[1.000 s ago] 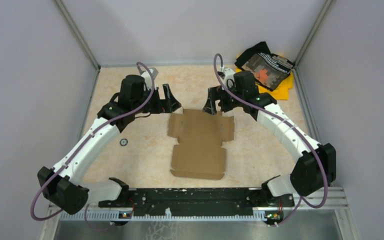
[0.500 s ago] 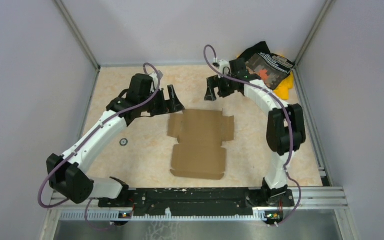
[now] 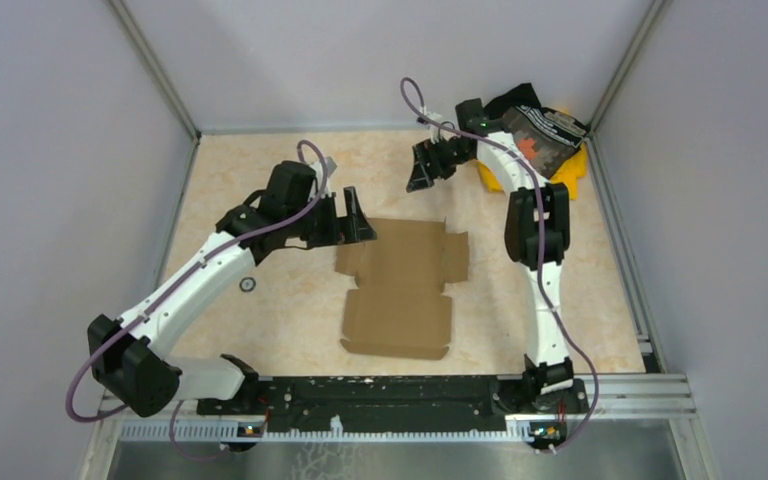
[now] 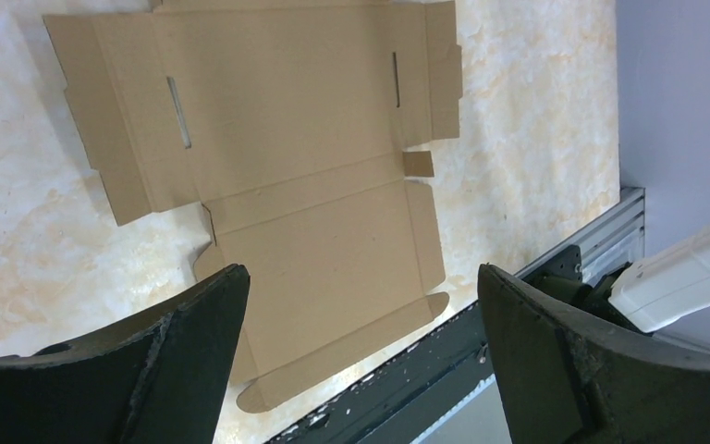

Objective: Fold the paper box

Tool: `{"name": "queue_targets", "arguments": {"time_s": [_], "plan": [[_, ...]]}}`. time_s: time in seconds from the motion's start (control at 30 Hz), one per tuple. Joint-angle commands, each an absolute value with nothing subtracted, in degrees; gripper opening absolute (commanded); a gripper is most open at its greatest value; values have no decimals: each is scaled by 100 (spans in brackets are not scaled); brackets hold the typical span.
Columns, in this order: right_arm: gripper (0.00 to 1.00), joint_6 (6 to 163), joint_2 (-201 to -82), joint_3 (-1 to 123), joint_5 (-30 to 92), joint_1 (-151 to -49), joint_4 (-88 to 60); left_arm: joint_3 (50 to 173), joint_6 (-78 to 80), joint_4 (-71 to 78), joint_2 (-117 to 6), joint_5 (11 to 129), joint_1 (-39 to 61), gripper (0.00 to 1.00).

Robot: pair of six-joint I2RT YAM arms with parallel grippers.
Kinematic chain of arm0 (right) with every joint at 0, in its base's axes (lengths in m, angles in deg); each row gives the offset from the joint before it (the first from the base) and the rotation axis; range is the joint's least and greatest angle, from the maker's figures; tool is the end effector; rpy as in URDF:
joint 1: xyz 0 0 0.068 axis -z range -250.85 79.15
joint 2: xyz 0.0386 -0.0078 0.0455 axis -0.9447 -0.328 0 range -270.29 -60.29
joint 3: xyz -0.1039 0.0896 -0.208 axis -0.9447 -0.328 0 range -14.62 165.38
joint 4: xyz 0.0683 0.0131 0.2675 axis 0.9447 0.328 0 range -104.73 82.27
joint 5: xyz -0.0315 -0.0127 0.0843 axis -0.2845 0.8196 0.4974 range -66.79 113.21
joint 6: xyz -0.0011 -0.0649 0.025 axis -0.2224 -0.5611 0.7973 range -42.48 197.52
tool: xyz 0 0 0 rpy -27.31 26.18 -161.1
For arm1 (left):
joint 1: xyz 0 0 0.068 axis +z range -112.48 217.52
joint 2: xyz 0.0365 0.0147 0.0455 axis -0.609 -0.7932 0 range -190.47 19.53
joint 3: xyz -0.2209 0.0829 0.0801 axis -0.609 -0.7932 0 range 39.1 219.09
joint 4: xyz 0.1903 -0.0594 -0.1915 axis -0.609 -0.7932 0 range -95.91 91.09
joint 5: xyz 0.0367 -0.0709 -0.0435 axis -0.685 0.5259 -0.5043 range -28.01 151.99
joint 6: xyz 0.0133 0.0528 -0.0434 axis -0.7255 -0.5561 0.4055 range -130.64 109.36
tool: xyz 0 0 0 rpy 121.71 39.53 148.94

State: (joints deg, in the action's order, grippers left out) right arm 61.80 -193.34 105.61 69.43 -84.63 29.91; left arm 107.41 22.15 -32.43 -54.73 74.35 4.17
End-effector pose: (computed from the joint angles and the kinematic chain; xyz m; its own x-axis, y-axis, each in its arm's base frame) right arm 0.4876 0.1617 0.1937 -0.6414 -0.3502 -0.6826 -0.7435 0.5035 0.4402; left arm 0.2612 -0.1863 0.2945 -0.8119 -0.0992 -0.5753 0.2797 0.7989 -0.5325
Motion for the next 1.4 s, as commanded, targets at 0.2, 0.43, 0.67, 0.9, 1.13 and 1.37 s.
{"name": "queue_targets", "arguments": {"time_s": [0.2,0.43,0.67,0.9,1.13,1.37], "plan": [[86,4949,-20115,11471,7501,-8511,4505,10079,2044,-2925,-5691,7850,425,99],[82,4784,-20117,10988,7445,-8604,4557,9964,2070,-2721,-5886,8073,427,99],[75,4823,-19735,9959,7240,-8846,4089,9978,2007,-2785,-5875,8048,427,99],[68,4969,-19654,9593,6909,-9022,3738,9812,2049,-2722,-5775,8087,427,99],[57,5275,-19641,9365,6418,-9072,3292,9690,2041,-2676,-5736,8072,427,99],[39,5410,-19605,9296,6321,-9087,3075,9619,2038,-2637,-5742,8067,426,99]]}}
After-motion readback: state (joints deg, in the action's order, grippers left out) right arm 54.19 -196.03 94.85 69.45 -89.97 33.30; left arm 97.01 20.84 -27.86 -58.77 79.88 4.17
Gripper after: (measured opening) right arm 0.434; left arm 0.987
